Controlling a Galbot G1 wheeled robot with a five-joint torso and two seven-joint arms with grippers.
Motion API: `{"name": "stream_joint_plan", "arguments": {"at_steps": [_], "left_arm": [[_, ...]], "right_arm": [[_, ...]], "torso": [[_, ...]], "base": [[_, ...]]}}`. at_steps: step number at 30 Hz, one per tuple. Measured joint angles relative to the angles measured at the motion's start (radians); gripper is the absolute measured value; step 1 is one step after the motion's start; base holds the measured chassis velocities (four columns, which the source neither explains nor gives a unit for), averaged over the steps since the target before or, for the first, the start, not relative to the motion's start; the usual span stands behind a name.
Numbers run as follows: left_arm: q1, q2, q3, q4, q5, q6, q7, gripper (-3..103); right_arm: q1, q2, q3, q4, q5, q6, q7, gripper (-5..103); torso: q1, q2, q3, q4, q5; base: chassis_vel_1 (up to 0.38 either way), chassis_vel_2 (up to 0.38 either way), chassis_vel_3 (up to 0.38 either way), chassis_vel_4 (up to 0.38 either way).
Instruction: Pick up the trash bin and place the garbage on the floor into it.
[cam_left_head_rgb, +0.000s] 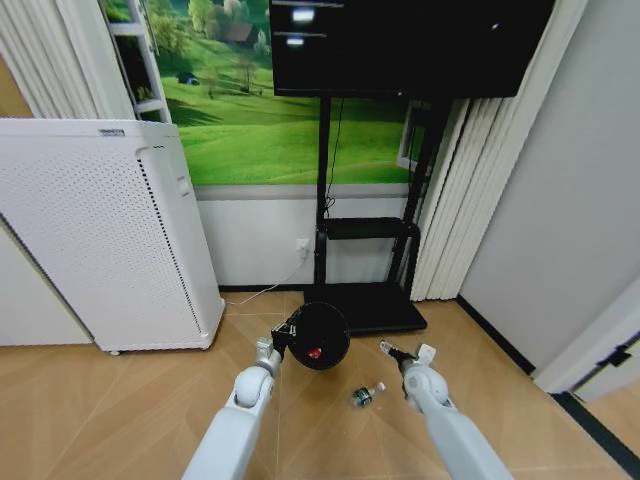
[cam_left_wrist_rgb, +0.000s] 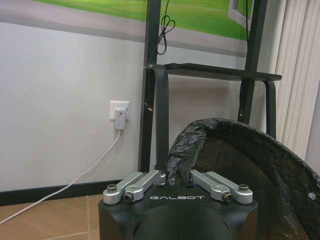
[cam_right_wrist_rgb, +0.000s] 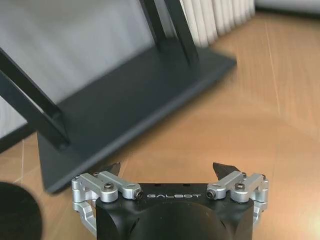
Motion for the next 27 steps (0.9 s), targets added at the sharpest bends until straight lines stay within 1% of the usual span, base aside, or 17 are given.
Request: {"name": "stream_joint_plan", "arguments": {"at_steps": [1, 2, 3, 4, 5, 6, 7, 9, 11, 12, 14, 15, 17, 18, 20, 23, 27], "left_arm": [[-0.002, -0.002, -0.001, 0.0, 0.0, -0.001, 0.001, 7], [-0.002, -0.002, -0.001, 0.0, 0.0, -0.001, 0.001, 7], [-0.006, -0.004, -0.004, 0.002, 0.001, -0.001, 0.0, 7], [-0.006, -0.004, -0.004, 0.002, 0.001, -0.001, 0.0, 7], [-0.008, -0.004, -0.005, 0.003, 0.001, -0.001, -0.001, 7], [-0.016, -0.004, -0.008, 0.003, -0.001, -0.001, -0.005, 7], [-0.021, -0.003, -0.01, 0.001, -0.003, -0.001, -0.006, 7], [-0.028, -0.001, -0.013, -0.002, -0.008, 0.001, -0.008, 7], [-0.043, 0.004, -0.021, -0.009, -0.019, 0.008, -0.011, 7], [-0.043, 0.004, -0.021, -0.009, -0.019, 0.008, -0.011, 7], [-0.054, 0.005, -0.029, -0.01, -0.023, 0.01, -0.011, 7], [-0.054, 0.005, -0.029, -0.01, -0.023, 0.01, -0.011, 7], [-0.057, 0.002, -0.036, -0.01, -0.023, 0.01, -0.011, 7], [-0.057, 0.002, -0.036, -0.01, -0.023, 0.01, -0.011, 7], [-0.055, -0.007, -0.039, -0.012, -0.021, 0.009, -0.01, 7], [-0.052, -0.011, -0.039, -0.015, -0.02, 0.008, -0.009, 7], [-0.045, -0.016, -0.041, -0.023, -0.018, 0.007, -0.008, 7]], "right_arm": [[0.015, 0.03, -0.007, -0.015, 0.039, -0.002, 0.057, 100], [0.015, 0.03, -0.007, -0.015, 0.039, -0.002, 0.057, 100], [0.033, 0.068, -0.017, -0.045, 0.068, -0.002, 0.114, 100], [0.033, 0.068, -0.017, -0.045, 0.068, -0.002, 0.114, 100], [0.043, 0.089, -0.022, -0.069, 0.073, -0.002, 0.138, 100], [0.066, 0.129, -0.033, -0.125, 0.068, -0.002, 0.172, 100], [0.079, 0.146, -0.038, -0.157, 0.056, -0.002, 0.18, 100], [0.091, 0.16, -0.042, -0.192, 0.039, -0.002, 0.184, 100], [0.119, 0.187, -0.059, -0.302, -0.029, 0.0, 0.176, 100], [0.119, 0.187, -0.059, -0.302, -0.029, 0.0, 0.176, 100], [0.143, 0.197, -0.078, -0.394, -0.074, 0.002, 0.157, 100], [0.143, 0.197, -0.078, -0.394, -0.074, 0.002, 0.157, 100], [0.175, 0.213, -0.091, -0.488, -0.114, 0.008, 0.14, 100], [0.175, 0.213, -0.091, -0.488, -0.114, 0.008, 0.14, 100], [0.222, 0.236, -0.095, -0.589, -0.154, 0.025, 0.121, 100], [0.247, 0.248, -0.093, -0.631, -0.169, 0.033, 0.109, 100], [0.309, 0.281, -0.077, -0.729, -0.219, 0.058, 0.084, 100]], "torso": [[0.0, 0.0, 0.0, 0.0003, -0.0001], [0.0, 0.0, 0.0, 0.0003, -0.0001], [0.0, 0.0, 0.0, 0.0006, -0.0001], [0.0, 0.0, 0.0, 0.0006, -0.0001], [0.0, 0.0, 0.0, 0.0005, 0.0001], [0.0, 0.0, 0.0, 0.0004, 0.0001], [0.0, 0.0, 0.0, 0.0004, -0.0001], [0.0, 0.0, 0.0, 0.0003, -0.0001], [0.0, 0.0, 0.0, 0.0003, 0.0001], [0.0, 0.0, 0.0, 0.0003, 0.0001], [0.0, 0.0, 0.0, 0.0, 0.0], [0.0, 0.0, 0.0, 0.0, 0.0], [0.0, 0.0, 0.0, -0.0001, 0.0], [0.0, 0.0, 0.0, -0.0001, 0.0], [0.0, 0.0, 0.0, 0.0001, 0.0002], [0.0, 0.0, 0.0, 0.0001, -0.0001], [0.0, 0.0, 0.0, 0.0, -0.0001]], "base": [[0.0, 0.0, 0.0, 0.0], [0.0, 0.0, 0.0, 0.0], [0.0, 0.0, 0.0, 0.0], [0.0, 0.0, 0.0, 0.0], [0.0, 0.0, 0.0, 0.0], [0.0, 0.0, 0.0, 0.0], [0.0, 0.0, 0.0, 0.0], [0.0, 0.0, 0.0, 0.0], [0.0, 0.0, 0.0, 0.0], [0.0, 0.0, 0.0, 0.0], [0.0, 0.0, 0.0, 0.0], [0.0, 0.0, 0.0, 0.0], [0.0, 0.0, 0.0, 0.0], [0.0, 0.0, 0.0, 0.0], [0.0, 0.0, 0.0, 0.0], [0.0, 0.0, 0.0, 0.0], [0.0, 0.0, 0.0, 0.0]]}}
